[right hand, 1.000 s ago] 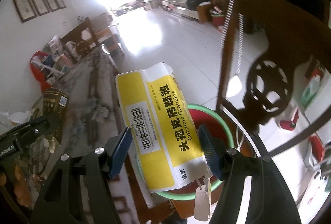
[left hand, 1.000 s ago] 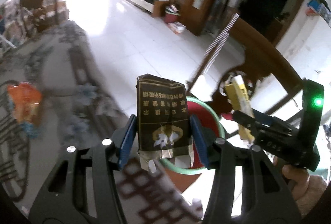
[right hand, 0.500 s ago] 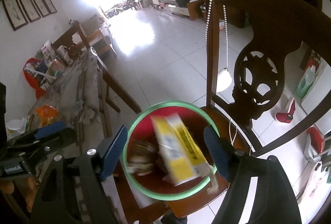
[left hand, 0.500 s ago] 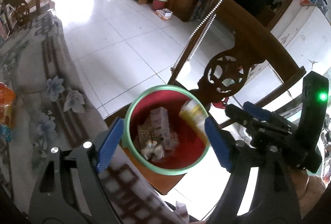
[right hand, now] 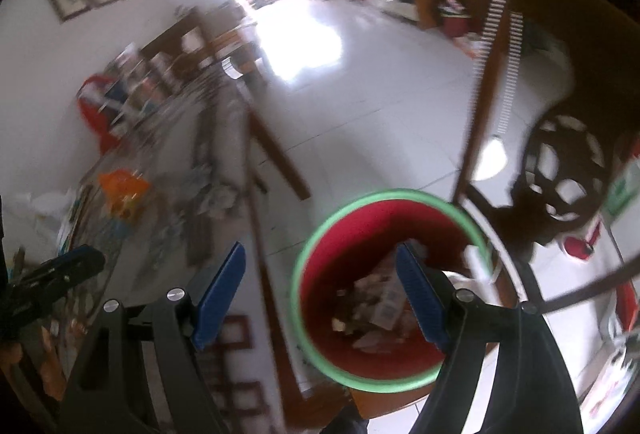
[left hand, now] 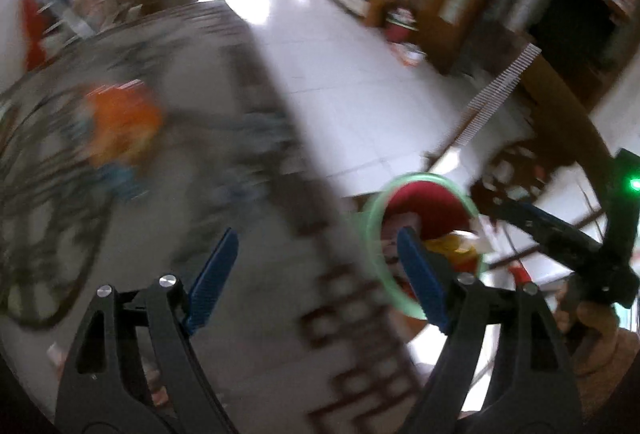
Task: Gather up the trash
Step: 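Grasp the white plastic bag with the left gripper while the right grasps crumpled pink paper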
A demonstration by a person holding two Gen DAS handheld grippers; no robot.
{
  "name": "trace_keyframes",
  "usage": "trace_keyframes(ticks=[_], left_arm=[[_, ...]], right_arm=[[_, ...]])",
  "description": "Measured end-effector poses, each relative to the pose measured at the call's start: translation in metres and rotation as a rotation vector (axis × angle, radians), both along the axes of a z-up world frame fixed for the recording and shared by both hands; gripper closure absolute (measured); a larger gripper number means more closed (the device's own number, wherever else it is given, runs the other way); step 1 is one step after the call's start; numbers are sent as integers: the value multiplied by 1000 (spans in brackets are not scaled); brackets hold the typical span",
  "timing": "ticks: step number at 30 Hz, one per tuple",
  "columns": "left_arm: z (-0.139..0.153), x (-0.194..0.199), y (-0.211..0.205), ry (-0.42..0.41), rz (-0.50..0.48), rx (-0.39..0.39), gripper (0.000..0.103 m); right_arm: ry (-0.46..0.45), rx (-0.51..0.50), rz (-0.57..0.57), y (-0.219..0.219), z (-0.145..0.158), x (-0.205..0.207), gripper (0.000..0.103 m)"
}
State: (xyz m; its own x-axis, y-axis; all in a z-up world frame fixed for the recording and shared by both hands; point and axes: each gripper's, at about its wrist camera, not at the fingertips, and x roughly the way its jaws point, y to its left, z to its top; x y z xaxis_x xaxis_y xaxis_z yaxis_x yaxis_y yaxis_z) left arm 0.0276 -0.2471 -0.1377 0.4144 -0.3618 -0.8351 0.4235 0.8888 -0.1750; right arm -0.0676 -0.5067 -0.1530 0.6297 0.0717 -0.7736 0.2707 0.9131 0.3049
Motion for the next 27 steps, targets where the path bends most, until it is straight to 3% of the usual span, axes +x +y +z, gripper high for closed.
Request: trace_keyframes(ticks=[8,10,14,19,21,27], left_arm=[[-17,-14,156,22,454,103,24],[-24,-22,181,50,512,118,24],[-42,-33,205,104,555,145,24],[-72,-31,216,185,546,110,26],[-82,-29,217,217,535,112,50],[-79,-24,225,189,531,94,57]], right_arm=[[43,23,302,86,-10,42,28],[55,26,364,106,-13,46,28],[88,24,497,150,-21,46,27],[127,18,596,183,-28,44,27],[139,13,629,195,-30,42,27],[177,18,712,226,-40,44,27]])
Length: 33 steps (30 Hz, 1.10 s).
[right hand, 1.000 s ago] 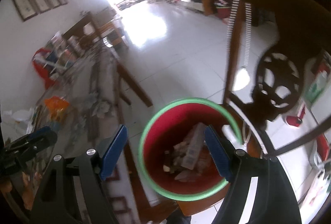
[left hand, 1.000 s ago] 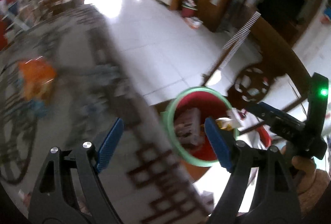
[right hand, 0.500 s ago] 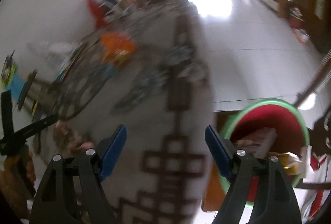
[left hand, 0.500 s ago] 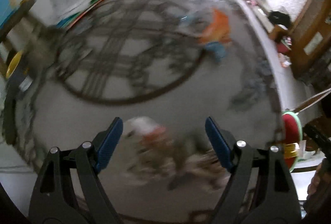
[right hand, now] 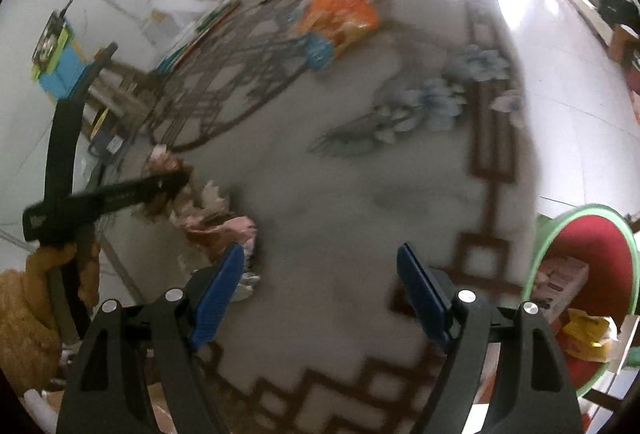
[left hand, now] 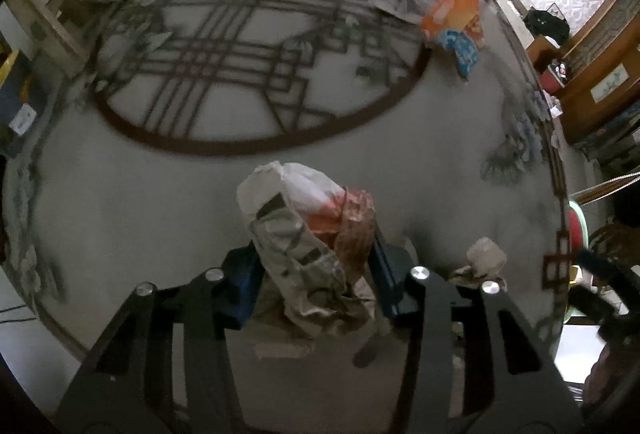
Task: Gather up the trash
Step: 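Grasp the white plastic bag with the left gripper while the right grasps crumpled pink paper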
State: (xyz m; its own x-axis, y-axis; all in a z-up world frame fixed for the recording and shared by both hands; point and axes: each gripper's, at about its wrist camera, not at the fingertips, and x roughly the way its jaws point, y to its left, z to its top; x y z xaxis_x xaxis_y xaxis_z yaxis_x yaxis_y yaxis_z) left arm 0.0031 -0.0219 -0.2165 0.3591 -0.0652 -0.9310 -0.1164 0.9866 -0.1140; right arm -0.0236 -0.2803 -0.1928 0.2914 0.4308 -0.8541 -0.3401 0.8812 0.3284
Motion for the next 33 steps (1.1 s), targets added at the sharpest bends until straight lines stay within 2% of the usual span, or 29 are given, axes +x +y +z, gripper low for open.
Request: trace_keyframes(ticks=[4,7,13,15,17,19,21,26,29,33], left_arm=[[6,5,12,-21,11,-3,57],[7,14,21,-29,8,-7,57],[10,27,42,-48,-38,9,57],[10,32,49,-50,-54,9,56],[8,38,59,-50,-70,7,56],[9,42,67,-51,-79,0,56],[10,46,75,-54,-90,-3,55],[7,60,101,-45,-117,-12,53],[4,65,112,-40,-127,-25,48],[4,67,122,-53,-144,-35,37]], right_arm=[[10,-13,76,32,-6,1,27],[19,-22,131,58,-12,2,21],[83,-19,162,90,-27,7,21],[103,-25,149,97,-33,8,24],[103,-61,140,104,-36,9,48],[92,-85,119,112,-37,11,59],[68,-72,76,116,-32,15,62],[-6,-91,-43,125,-20,31,63],[16,-77,-94,130,-24,37,61],[28,-67,-152,135,-27,38,52]])
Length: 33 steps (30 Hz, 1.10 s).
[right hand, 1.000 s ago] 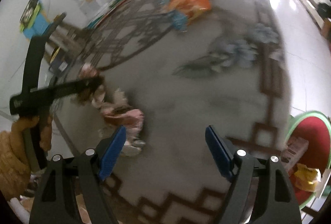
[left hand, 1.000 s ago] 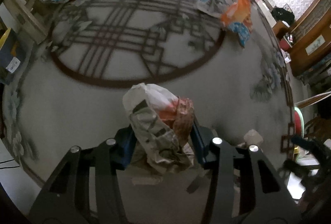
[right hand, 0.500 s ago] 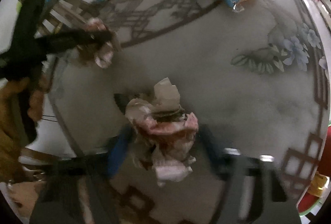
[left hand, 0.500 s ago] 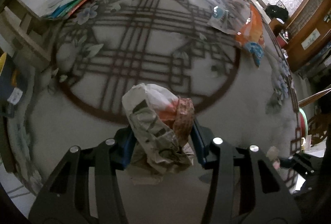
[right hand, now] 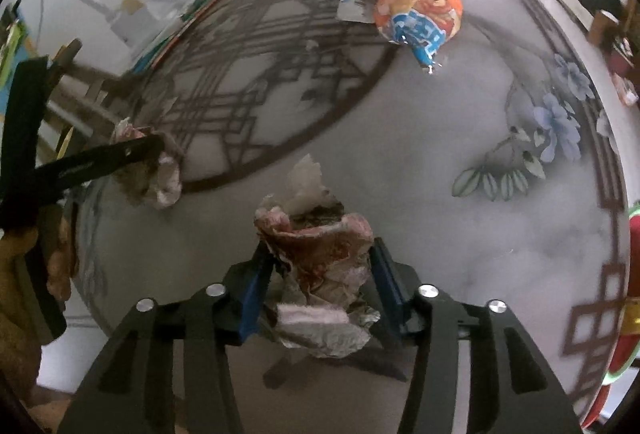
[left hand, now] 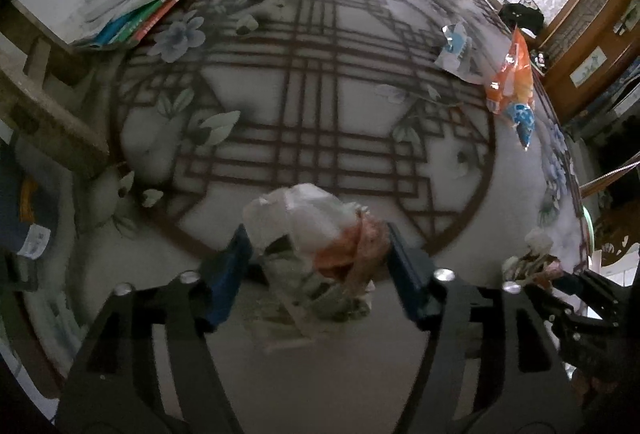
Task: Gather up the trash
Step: 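Grasp the white plastic bag with the left gripper while the right grasps crumpled pink paper, then carry the plastic bag and pink paper over the red bin with both grippers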
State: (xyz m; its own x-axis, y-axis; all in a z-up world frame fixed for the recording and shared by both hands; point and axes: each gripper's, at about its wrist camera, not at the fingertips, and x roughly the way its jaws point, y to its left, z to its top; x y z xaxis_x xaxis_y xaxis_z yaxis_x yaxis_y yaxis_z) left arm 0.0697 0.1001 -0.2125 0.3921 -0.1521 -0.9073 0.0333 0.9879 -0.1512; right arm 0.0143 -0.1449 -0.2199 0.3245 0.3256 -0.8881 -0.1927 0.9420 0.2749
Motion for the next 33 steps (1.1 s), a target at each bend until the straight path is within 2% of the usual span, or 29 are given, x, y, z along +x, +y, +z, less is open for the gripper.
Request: trace_keyframes(ticks=[4,6,8,9,10,11,12,16,21,27,33], left_arm=[[-1,-1,6,-1,-16,-15,37],[-2,-1,7,1,-23,-22,37],[-3,-2,6,-1,-35,-22,37],[-3,-2,6,-3,-38,-27,44],[-3,-2,6,-4,-39,-33,57],[-3,-1,5,-3,-41,-39,57],[0,-1,5,-11,-39,-45,62],[20,-1,2,-69,-39,-68,63],[59,-1,-10,-173,-54,-76,63],[95,-4,-24,-251,-62,-108,63],[115,-11,-39,-294,-66,-124,63]], right_arm=[[11,5,-45,3,-3,2,44],[15,2,-58,4,-4,3,43],[10,-11,-56,7,-3,2,56],[-2,-21,-56,8,-1,1,59],[-22,-24,-59,8,4,1,60],[-38,-22,-64,8,8,1,61],[-57,-20,-70,8,12,1,61],[-154,-16,-110,-2,37,2,61],[-222,5,-158,-18,62,5,61],[-268,17,-183,-33,78,1,60],[-278,34,-208,-50,82,-7,60]])
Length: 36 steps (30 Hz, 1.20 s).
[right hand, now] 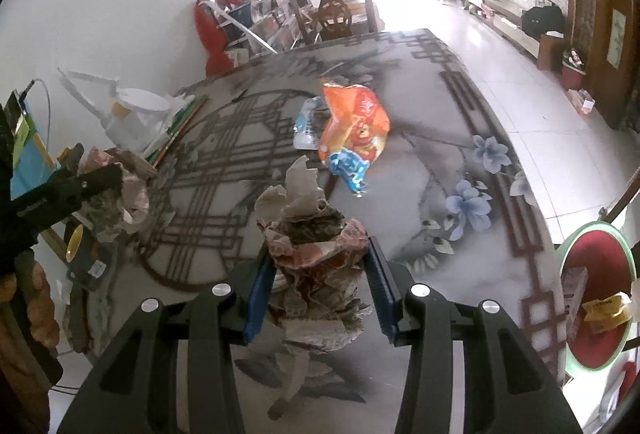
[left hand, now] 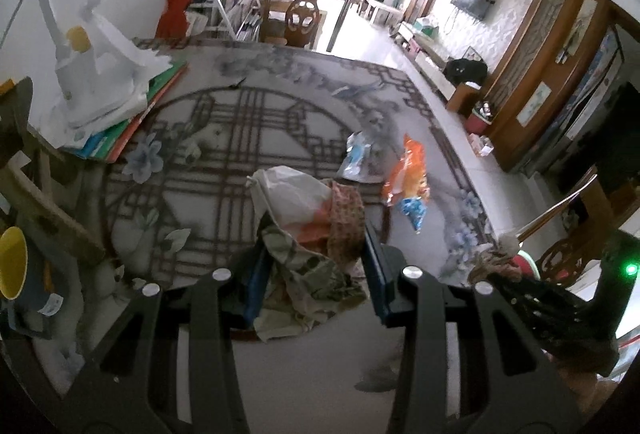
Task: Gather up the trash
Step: 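Carry the plastic bag and pink paper over the red bin with both grippers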
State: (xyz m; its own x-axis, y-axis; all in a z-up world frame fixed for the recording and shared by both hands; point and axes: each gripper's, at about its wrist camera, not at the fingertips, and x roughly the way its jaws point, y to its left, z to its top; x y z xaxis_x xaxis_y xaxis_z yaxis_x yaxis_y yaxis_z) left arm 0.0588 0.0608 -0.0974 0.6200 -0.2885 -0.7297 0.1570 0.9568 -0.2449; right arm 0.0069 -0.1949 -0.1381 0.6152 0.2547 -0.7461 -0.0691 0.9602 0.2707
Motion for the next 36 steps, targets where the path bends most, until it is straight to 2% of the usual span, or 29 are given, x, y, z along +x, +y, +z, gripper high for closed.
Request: trace_keyframes(ticks=[9,18,28,36], left_arm=[[20,-12,-30,-47,3,9,63],[30,-23,-74,-67,11,17,63],[21,-32,-142,-27,-41,22,63],[18,-34,-187,-7,-102,27,62]], right_arm=[[-54,12,-26,-40,18,-7,60],[-60,24,-5,-79,21,-12,60],[-44,37,-12,-131,15,-20,60],[-30,42,-60,-172,11,-28,60]])
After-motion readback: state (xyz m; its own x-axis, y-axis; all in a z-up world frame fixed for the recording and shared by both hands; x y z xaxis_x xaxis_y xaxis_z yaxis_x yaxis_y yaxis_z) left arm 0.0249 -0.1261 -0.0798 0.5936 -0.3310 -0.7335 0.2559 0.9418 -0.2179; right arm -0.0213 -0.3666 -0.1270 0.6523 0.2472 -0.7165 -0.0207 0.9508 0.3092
